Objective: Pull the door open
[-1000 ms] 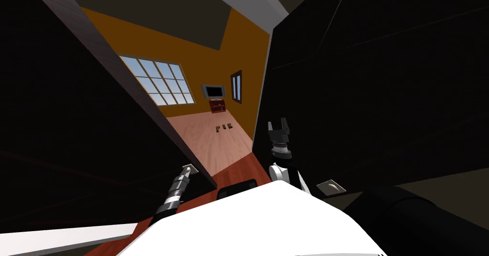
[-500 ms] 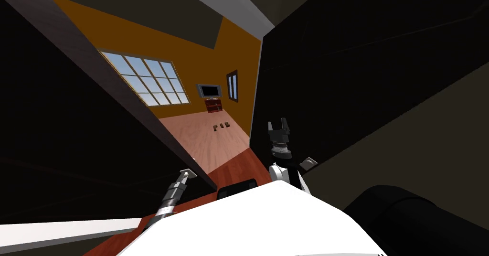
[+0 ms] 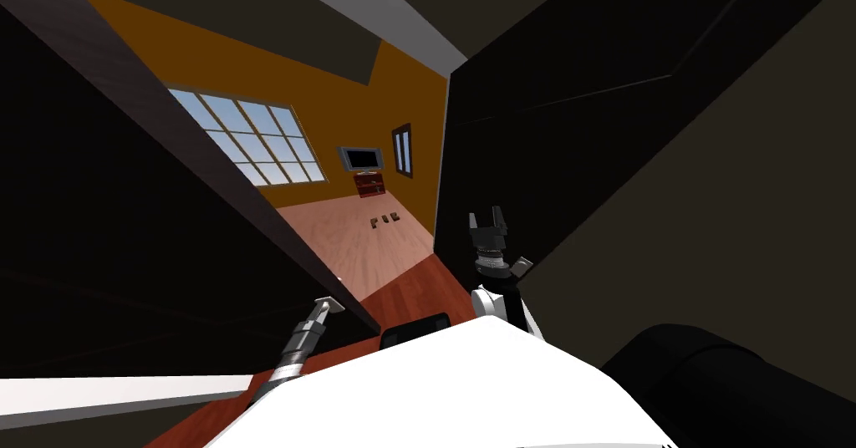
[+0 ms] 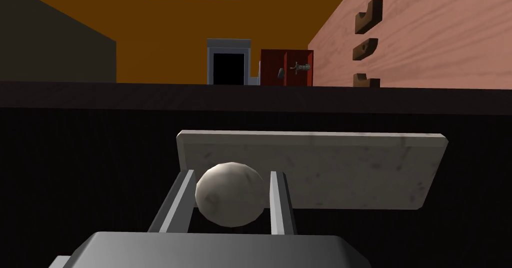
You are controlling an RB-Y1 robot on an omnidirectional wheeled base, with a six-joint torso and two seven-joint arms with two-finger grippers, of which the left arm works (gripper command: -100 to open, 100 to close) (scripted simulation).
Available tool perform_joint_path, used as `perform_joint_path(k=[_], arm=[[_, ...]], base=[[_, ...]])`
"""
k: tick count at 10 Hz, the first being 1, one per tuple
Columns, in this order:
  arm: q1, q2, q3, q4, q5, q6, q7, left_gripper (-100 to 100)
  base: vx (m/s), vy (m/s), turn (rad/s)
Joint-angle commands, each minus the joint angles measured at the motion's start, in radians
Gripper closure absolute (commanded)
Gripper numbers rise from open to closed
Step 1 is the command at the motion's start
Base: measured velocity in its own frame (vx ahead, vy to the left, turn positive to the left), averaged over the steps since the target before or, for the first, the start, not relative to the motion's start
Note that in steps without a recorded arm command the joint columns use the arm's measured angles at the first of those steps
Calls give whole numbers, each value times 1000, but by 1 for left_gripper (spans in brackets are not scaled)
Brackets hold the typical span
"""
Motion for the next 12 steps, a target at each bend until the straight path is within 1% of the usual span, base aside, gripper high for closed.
perform_joint_path(k=[1,2,5,7,9,12], arm=[[-24,-7,-5,20,2,8,-6,100],[-43,-10,-7,35,4,12,-9,100],[-76,-16,-9,61,8,19,-15,100],[-125,-23,-12,99,15,30,-23,100],[-176,-32,-15,138,21,41,-31,100],[-251,-44,-20,197,31,57,-44,100]], base=[[-193,52,-99],[-174,36,-113],[-147,45,-64],[-159,46,-113],[-203,68,-180],[-202,63,-127]])
